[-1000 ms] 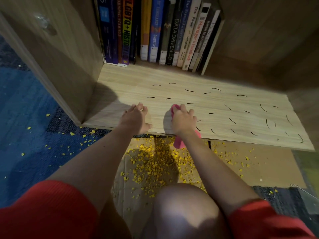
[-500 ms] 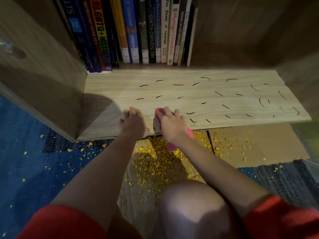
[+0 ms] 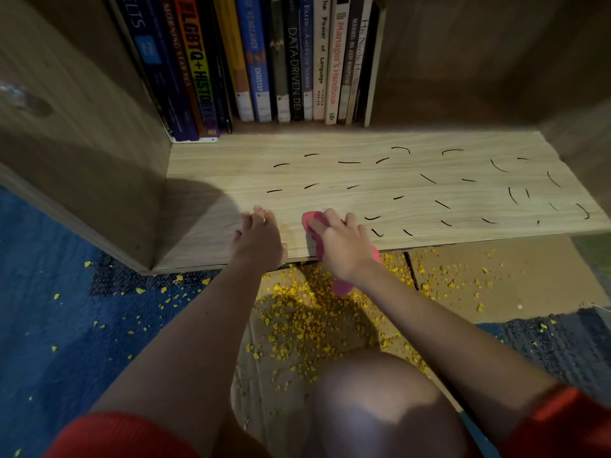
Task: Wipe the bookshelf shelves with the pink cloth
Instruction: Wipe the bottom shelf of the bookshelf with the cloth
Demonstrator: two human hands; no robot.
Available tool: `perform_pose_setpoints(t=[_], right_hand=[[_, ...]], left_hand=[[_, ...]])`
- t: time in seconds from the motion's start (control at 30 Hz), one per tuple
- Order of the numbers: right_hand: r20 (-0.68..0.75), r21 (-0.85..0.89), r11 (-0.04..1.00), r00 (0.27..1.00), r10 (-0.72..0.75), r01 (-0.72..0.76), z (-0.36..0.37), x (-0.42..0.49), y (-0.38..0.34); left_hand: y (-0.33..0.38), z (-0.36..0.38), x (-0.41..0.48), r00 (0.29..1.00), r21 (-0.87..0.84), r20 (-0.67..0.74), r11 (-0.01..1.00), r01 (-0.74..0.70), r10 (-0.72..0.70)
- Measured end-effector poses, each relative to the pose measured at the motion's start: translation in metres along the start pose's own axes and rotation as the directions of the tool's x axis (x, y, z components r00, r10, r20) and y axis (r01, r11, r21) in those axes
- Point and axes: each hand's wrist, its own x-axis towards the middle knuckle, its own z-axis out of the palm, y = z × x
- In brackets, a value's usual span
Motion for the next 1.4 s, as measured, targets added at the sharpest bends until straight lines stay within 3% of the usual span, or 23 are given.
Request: perform_pose_setpoints(t=[0.2, 0.37, 0.57, 0.73, 0.93, 1.1, 1.3, 1.4], right_hand=[[0.022, -0.009, 0.981, 0.981, 0.194, -0.193, -0.011, 0.021, 0.011], [0.012, -0.019, 1.000, 1.000, -0.003, 0.003, 0.000, 0.001, -0.006], [0.039, -0.013, 0.981, 0.980, 0.196, -0.195, -0.011, 0.023, 0.005], [0.019, -0.018, 1.000, 1.000, -0.006, 0.007, 0.002, 0.002, -0.010], [0.015, 0.028, 0.980, 0.981, 0.195, -0.195, -0.005, 0.020, 0.001], [-0.019, -0.044, 0.999, 0.999, 0.031, -0.032, 0.006, -0.005, -0.001], [-0.010, -0.033, 0.985, 0.986, 0.167, -0.167, -0.004, 0.018, 0.006], [0.002, -0.028, 0.989, 0.990, 0.144, -0.144, -0.004, 0.016, -0.004]], left_hand=[[0.000, 0.001, -0.002, 1.000, -0.005, 0.008, 1.000, -0.006, 0.006], [0.001, -0.001, -0.001, 1.000, -0.006, 0.011, 1.000, 0.009, -0.009], [-0.001, -0.001, -0.003, 1.000, -0.018, 0.008, 1.000, 0.008, -0.007], [0.001, -0.001, 0.000, 0.999, -0.021, 0.020, 0.999, 0.031, -0.031], [-0.001, -0.001, -0.002, 1.000, -0.033, 0.022, 0.999, 0.021, -0.020], [0.001, -0.001, -0.001, 0.999, -0.025, 0.016, 0.999, 0.030, -0.030], [-0.002, -0.003, -0.004, 1.000, -0.040, 0.023, 0.999, 0.007, -0.007], [-0.003, -0.002, -0.004, 1.000, -0.048, 0.023, 0.999, 0.006, -0.004]])
